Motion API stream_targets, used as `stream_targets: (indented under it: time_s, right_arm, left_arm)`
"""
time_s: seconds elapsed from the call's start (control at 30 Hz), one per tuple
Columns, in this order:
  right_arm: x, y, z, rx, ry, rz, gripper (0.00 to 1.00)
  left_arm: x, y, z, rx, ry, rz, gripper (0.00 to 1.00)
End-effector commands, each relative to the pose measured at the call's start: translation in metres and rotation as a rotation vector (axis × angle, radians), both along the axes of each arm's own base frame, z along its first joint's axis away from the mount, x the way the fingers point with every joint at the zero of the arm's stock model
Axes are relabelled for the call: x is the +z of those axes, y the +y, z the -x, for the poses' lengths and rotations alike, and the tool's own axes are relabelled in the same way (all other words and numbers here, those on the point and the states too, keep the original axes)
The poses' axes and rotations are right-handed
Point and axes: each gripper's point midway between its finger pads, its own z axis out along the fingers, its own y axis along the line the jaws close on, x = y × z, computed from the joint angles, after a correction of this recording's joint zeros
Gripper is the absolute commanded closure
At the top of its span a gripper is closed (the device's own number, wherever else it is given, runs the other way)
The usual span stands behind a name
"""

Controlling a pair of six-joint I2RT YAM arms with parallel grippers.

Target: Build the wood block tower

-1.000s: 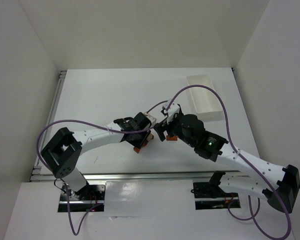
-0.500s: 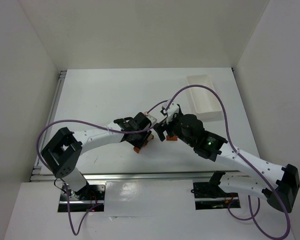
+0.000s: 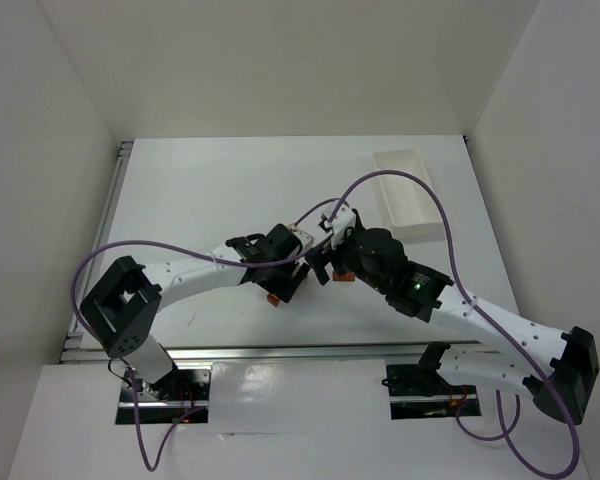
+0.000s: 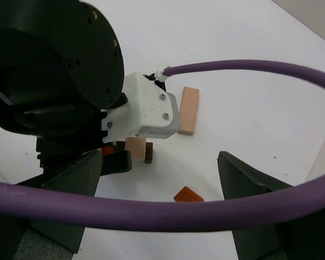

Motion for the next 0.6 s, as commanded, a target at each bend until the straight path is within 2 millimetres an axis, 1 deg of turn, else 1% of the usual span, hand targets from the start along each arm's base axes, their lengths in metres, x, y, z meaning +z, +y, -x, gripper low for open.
stream_targets:
  time_s: [0.0, 0.03, 0.07, 0.1, 0.13, 0.17, 0.2, 0.27, 0.3, 0.33, 0.4, 0.47, 0.5, 0.57]
  right_arm:
    - [0.011, 0.009, 0.003, 0.051, -0.011, -0.015, 0.04]
    - [0.007, 0.011, 0.003, 0.064, -0.010, -0.002, 0.04]
    - [0.005, 0.011, 0.005, 0.078, -0.008, 0.010, 0.04]
    - [0.005, 0.012, 0.006, 0.086, -0.006, 0.008, 0.03]
    - [0.000, 0.014, 0.007, 0.100, 0.009, 0.019, 0.03]
    - [0.000, 0.015, 0.008, 0.111, 0.005, 0.024, 0.00]
    - [-0.003, 0.017, 0.009, 0.127, 0.006, 0.036, 0.00]
    - [-0.007, 0.020, 0.011, 0.154, 0.011, 0.049, 0.00]
    - [-0.009, 0.022, 0.014, 0.176, 0.022, 0.051, 0.00]
    - [-0.013, 0.023, 0.014, 0.177, 0.030, 0.059, 0.00]
    - [-0.018, 0.027, 0.019, 0.218, 0.042, 0.074, 0.00]
    - [-0.022, 0.031, 0.022, 0.250, 0.049, 0.081, 0.00]
    - [-0.026, 0.033, 0.023, 0.262, 0.060, 0.085, 0.00]
    - [-0.025, 0.035, 0.023, 0.271, 0.063, 0.084, 0.00]
  left_arm:
    - [0.031, -0.017, -0.003, -0.072, -0.086, 0.093, 0.14]
    - [0.035, -0.019, -0.005, -0.072, -0.098, 0.105, 0.12]
    - [0.035, -0.019, -0.005, -0.072, -0.098, 0.106, 0.12]
    - [0.035, -0.019, -0.005, -0.072, -0.098, 0.106, 0.08]
    - [0.034, -0.016, -0.005, -0.067, -0.098, 0.094, 0.08]
    - [0.038, -0.018, -0.007, -0.067, -0.104, 0.100, 0.08]
    - [0.038, -0.016, -0.009, -0.059, -0.113, 0.091, 0.08]
    - [0.045, -0.016, -0.011, -0.042, -0.127, 0.095, 0.08]
    - [0.048, -0.012, -0.015, -0.026, -0.152, 0.084, 0.08]
    - [0.050, -0.011, -0.019, -0.014, -0.174, 0.080, 0.07]
    - [0.064, -0.008, -0.029, 0.034, -0.231, 0.088, 0.04]
    - [0.076, -0.002, -0.045, 0.099, -0.259, 0.103, 0.04]
    - [0.081, -0.001, -0.050, 0.111, -0.267, 0.111, 0.04]
    - [0.092, -0.003, -0.055, 0.114, -0.269, 0.152, 0.04]
